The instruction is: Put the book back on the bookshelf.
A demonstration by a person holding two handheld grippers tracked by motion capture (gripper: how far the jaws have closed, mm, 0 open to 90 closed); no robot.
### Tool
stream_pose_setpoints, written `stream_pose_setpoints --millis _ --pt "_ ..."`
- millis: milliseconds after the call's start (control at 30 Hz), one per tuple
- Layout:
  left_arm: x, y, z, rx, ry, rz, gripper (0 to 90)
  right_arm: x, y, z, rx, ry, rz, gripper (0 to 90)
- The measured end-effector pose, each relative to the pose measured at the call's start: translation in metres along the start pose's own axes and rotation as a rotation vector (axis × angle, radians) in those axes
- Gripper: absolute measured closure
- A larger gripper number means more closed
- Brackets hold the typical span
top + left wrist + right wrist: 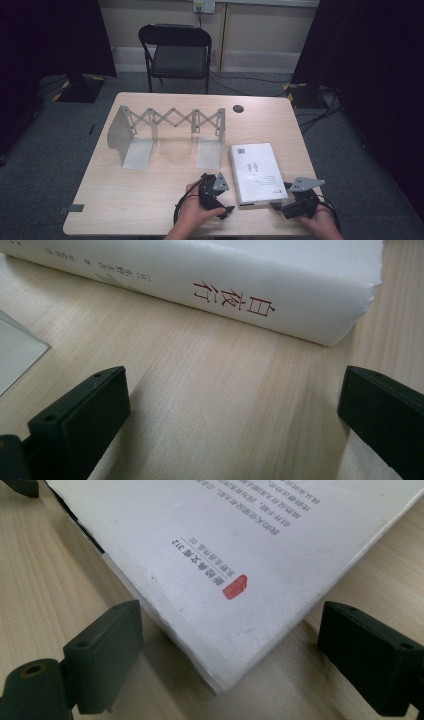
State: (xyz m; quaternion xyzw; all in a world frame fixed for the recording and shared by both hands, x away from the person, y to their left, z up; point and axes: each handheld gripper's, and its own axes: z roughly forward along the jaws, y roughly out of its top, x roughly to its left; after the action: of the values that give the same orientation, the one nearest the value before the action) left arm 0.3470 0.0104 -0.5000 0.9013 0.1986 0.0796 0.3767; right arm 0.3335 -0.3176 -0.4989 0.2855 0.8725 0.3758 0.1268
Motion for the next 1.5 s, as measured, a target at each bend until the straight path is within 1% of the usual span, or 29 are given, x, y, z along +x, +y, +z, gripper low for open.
stream_pose_setpoints --millis 467,767,900,1033,1167,1300,1400,1433,1467,1500 --pt "-0.0002 0.0 0.0002 -0.003 0.001 -0.005 0.0 -0.0004 -0.0023 -0.0025 0.003 0.001 0.002 10.2" --pt "0.0004 0.0002 0.0002 0.0 0.002 -0.001 0.0 -0.0004 -0.0023 -0.0025 0.002 0.001 0.002 10.2" --pt "0.0 0.0002 0.0006 -0.005 0.004 -0.008 0.0 0.0002 -0.0028 -0.0031 0.0 -0.002 0.012 10.4" --pt "-0.0001 0.0002 0.0006 -0.005 0.004 -0.009 0.0 -0.0003 -0.0029 -0.0032 0.0 0.001 0.009 11.0" --pt "0.0003 0.0005 0.0004 0.0 0.004 -0.006 0.0 -0.0023 -0.0026 -0.0053 0.003 0.002 0.003 16.4" --pt "0.0005 0.001 0.0007 0.003 0.006 -0.006 0.0 -0.0032 -0.0031 -0.0074 -0.005 0.004 0.003 25.0" --pt "-0.0001 0.0018 0.0014 0.003 0.013 -0.01 0.0 -0.0019 -0.002 -0.0081 -0.005 0.016 -0.009 32.7" --pt "-0.0009 0.0025 0.0019 0.005 0.02 -0.019 0.0 -0.0009 -0.0015 -0.0081 -0.006 0.021 -0.014 36.3" --pt "-0.0014 0.0035 0.0031 0.005 0.023 -0.019 0.0 0.0005 -0.0007 -0.008 -0.006 0.029 -0.02 38.3" --pt "-0.0014 0.0035 0.0031 0.005 0.023 -0.019 0.0 0.0005 -0.0007 -0.008 -0.006 0.029 -0.02 38.3"
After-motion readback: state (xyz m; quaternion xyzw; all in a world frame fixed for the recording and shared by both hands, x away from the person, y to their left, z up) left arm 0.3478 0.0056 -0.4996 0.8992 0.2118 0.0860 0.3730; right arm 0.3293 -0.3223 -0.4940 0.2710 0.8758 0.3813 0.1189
